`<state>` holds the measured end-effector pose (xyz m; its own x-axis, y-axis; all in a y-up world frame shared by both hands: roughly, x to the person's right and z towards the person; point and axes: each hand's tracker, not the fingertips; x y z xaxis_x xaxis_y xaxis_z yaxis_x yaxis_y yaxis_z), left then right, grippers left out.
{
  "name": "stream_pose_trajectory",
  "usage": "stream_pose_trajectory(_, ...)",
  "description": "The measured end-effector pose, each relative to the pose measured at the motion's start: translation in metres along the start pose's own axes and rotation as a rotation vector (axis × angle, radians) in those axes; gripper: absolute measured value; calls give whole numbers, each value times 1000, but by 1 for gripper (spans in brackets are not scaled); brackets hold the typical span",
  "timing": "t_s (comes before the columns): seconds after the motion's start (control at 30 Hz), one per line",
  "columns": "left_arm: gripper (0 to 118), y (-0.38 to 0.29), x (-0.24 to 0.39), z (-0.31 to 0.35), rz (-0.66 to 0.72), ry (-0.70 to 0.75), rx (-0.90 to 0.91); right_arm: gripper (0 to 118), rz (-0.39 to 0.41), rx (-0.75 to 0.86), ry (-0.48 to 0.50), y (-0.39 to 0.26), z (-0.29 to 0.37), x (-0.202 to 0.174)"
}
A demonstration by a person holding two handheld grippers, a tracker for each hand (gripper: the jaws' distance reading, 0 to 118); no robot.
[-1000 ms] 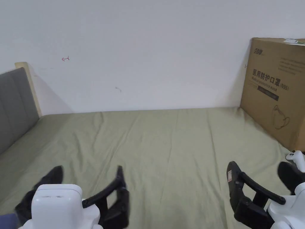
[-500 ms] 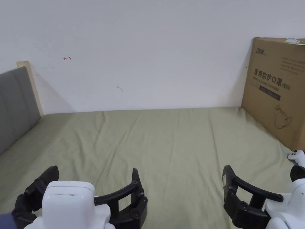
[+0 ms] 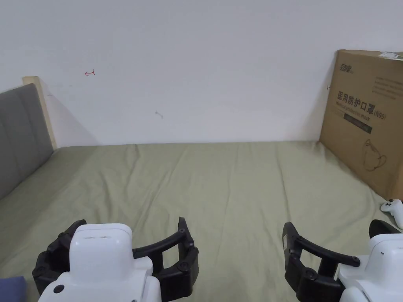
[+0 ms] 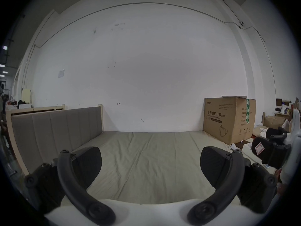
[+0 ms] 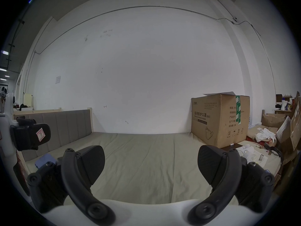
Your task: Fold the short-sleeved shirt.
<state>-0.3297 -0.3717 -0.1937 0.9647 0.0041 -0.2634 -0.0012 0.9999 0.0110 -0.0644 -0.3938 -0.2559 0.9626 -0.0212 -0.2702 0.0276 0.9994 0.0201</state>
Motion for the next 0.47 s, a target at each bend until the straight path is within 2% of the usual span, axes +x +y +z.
stream_pose_trajectory(0.33, 118, -3, 1, -5, 23, 35, -51, 114, 5, -34, 13, -6, -2, -2)
stream_pose_trajectory(0.47, 118, -6, -1, -7, 30, 5, -62, 114, -1, -48, 22, -9, -2, -3)
